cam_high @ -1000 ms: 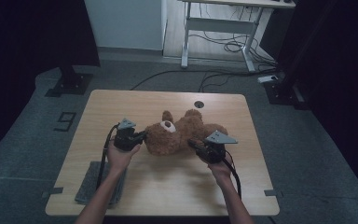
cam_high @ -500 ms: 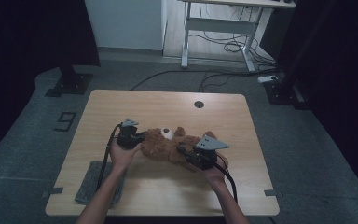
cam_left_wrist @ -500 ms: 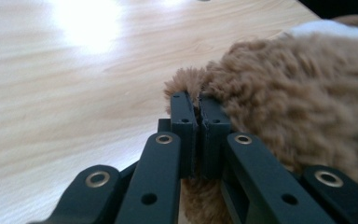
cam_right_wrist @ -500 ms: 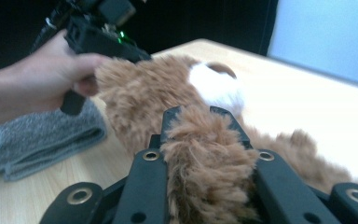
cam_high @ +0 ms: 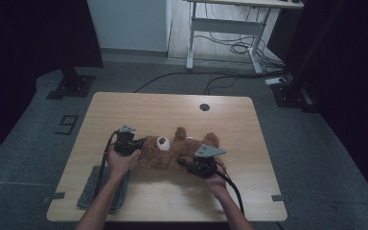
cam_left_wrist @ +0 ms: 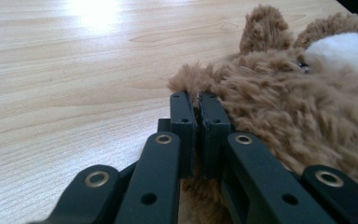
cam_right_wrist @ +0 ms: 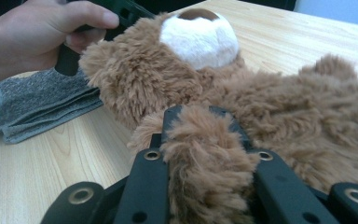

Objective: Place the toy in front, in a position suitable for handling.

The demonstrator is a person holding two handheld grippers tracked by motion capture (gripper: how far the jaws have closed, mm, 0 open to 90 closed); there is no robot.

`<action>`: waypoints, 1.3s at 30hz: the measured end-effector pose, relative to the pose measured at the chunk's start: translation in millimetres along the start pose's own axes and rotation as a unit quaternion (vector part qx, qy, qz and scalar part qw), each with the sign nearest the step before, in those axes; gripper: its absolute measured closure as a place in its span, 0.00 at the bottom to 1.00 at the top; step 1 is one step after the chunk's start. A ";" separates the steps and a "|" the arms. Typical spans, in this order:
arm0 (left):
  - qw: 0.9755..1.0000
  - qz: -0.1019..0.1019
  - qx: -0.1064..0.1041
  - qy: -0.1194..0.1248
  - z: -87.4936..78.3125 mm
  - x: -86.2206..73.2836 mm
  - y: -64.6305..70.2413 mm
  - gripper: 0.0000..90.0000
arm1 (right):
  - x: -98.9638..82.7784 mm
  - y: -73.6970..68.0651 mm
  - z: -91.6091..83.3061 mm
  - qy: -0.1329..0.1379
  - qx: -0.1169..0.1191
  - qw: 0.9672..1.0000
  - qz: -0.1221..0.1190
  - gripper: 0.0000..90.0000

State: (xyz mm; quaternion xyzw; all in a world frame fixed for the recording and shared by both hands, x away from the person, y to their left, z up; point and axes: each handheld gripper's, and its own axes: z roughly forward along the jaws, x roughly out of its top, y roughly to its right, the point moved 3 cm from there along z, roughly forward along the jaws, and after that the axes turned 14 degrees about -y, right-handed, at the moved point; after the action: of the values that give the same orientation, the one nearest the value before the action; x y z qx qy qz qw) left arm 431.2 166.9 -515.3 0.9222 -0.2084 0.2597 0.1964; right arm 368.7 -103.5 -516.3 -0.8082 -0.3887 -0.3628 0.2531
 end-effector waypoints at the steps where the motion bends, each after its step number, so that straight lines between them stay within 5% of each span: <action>1: 1.000 0.000 0.001 0.001 -0.5 0.1 0.1 0.96 | -0.6 1.6 0.1 -0.002 0.000 1.000 0.002 0.86; 14: 1.000 0.002 0.025 0.010 6.2 8.7 -3.1 0.93 | -2.1 20.8 13.2 0.007 0.001 0.999 0.040 0.86; 19: 0.999 -0.010 0.045 0.025 -0.4 10.5 -8.2 0.70 | -1.5 14.3 13.2 0.011 -0.011 0.999 0.032 0.85; 23: 0.996 -0.011 0.075 0.045 -23.5 5.9 -12.6 0.53 | -1.1 10.1 10.8 0.011 -0.011 1.000 0.024 0.80; 28: 0.996 0.010 0.079 0.035 -50.5 -12.8 -7.2 0.46 | 0.9 3.0 4.7 0.010 -0.004 1.000 0.015 0.57; 33: 0.995 0.030 0.094 0.004 -56.5 -40.9 0.4 0.40 | 0.5 -6.8 -10.8 0.010 -0.031 0.999 0.014 0.34; 39: 0.996 0.039 0.084 -0.008 -55.9 -67.7 8.2 0.36 | -8.2 -6.4 -38.5 0.029 -0.047 0.998 0.033 0.28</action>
State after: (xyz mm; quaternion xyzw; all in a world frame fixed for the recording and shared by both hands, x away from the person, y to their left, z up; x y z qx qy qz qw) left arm 352.4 205.5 -507.2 0.9285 -0.2237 0.2767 0.1066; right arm 344.9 -130.1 -498.4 -0.8210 -0.3368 -0.3952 0.2373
